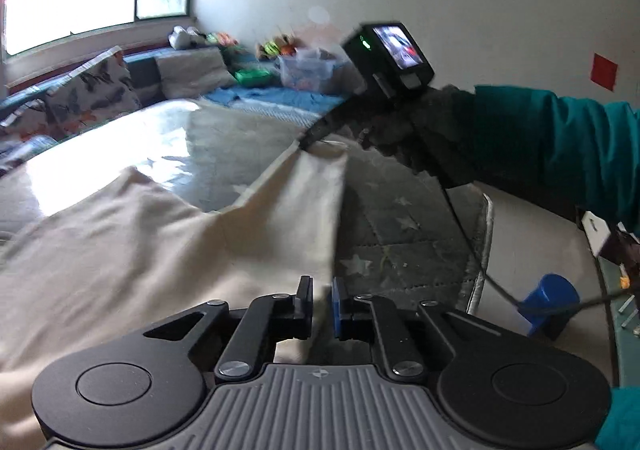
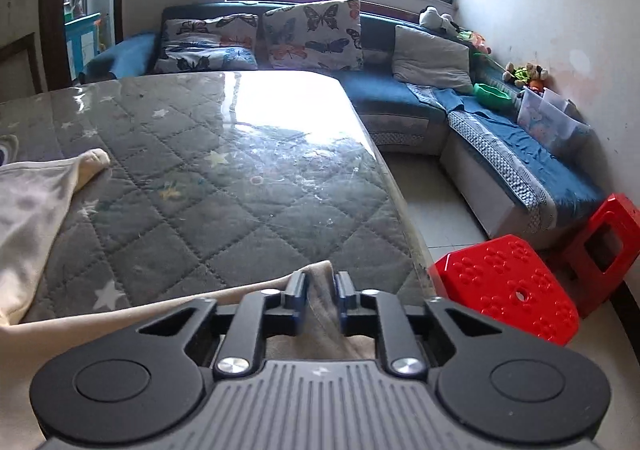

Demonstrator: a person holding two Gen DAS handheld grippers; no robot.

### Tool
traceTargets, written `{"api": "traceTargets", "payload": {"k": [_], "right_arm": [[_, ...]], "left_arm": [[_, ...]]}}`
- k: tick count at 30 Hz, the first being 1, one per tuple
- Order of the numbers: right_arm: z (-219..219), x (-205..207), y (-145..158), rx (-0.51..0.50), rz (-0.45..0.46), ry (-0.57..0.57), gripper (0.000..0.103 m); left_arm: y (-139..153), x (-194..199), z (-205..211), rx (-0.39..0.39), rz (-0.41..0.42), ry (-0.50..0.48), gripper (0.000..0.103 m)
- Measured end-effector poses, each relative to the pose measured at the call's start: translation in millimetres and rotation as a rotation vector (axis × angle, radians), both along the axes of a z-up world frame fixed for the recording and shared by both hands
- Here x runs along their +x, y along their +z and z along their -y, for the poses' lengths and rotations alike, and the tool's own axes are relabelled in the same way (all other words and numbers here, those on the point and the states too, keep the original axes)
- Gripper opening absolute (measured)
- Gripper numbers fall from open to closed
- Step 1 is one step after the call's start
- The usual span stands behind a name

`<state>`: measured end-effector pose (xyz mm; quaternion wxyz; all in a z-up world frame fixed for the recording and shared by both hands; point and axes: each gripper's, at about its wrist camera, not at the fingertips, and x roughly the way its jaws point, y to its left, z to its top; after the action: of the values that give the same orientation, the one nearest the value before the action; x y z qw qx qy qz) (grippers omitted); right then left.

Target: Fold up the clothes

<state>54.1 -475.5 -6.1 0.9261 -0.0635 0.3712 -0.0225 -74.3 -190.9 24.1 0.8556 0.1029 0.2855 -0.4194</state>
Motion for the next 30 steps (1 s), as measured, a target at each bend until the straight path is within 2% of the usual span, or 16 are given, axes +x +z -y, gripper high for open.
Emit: {"api": "traceTargets", "payload": {"k": [3,6,7,9,14,16,18,20,21,24,28,29,30], "right_arm": [[-6.0,-10.3,14.3,0.006,0.017,0.046,0.018],[-21.0,-25.9,29.2,0.049,0.018,0.143,0.018],[-28.3,-31.4,32.2,0.053,0.016,0.18,0.018],[-50.6,-46.4,37.7,0.068,-0.001,0.287,0.018],[-104.5,-81.1,42.7,0.112,-0.052,0.519,0.019],[-123.5,-93.9,39.8,0.111,-0.079,0.593,0.024],[-142.5,-106.6,36.9,0.111,-0.107,0.666,0.03],[-161.6,-119.3,33.9,0.11,-0.135,0.739,0.034],[-171.1,-125.7,32.5,0.109,-0.149,0.776,0.037],[-199.6,-144.8,28.1,0.108,-0.191,0.886,0.039],[-210.4,-152.2,21.1,0.069,-0.181,0.877,0.033],[-212.4,-153.7,19.4,0.059,-0.176,0.871,0.029],[-212.5,-153.8,18.3,0.057,-0.178,0.867,0.02]], "left_arm": [[8.1,-9.2,-28.8,0.01,0.035,0.069,0.013],[9.9,-13.8,-54.1,0.066,0.067,0.148,0.018],[9.0,-14.8,-61.5,0.082,0.069,0.167,0.021],[6.5,-17.0,-72.4,0.105,0.067,0.194,0.035],[-5.2,-18.4,-77.2,0.155,0.065,0.212,0.036],[-11.0,-17.5,-77.7,0.175,0.058,0.211,0.034],[-15.2,-18.0,-79.3,0.186,0.048,0.21,0.016],[-16.0,-19.9,-81.3,0.183,0.047,0.212,0.011],[-15.2,-21.3,-82.6,0.177,0.049,0.212,0.009],[-7.6,-29.1,-88.5,0.137,0.06,0.21,0.007],[1.8,-41.0,-95.8,0.097,0.061,0.187,0.007],[1.9,-42.9,-96.6,0.099,0.057,0.181,0.007],[0.6,-43.4,-97.3,0.102,0.05,0.175,0.007]]}}
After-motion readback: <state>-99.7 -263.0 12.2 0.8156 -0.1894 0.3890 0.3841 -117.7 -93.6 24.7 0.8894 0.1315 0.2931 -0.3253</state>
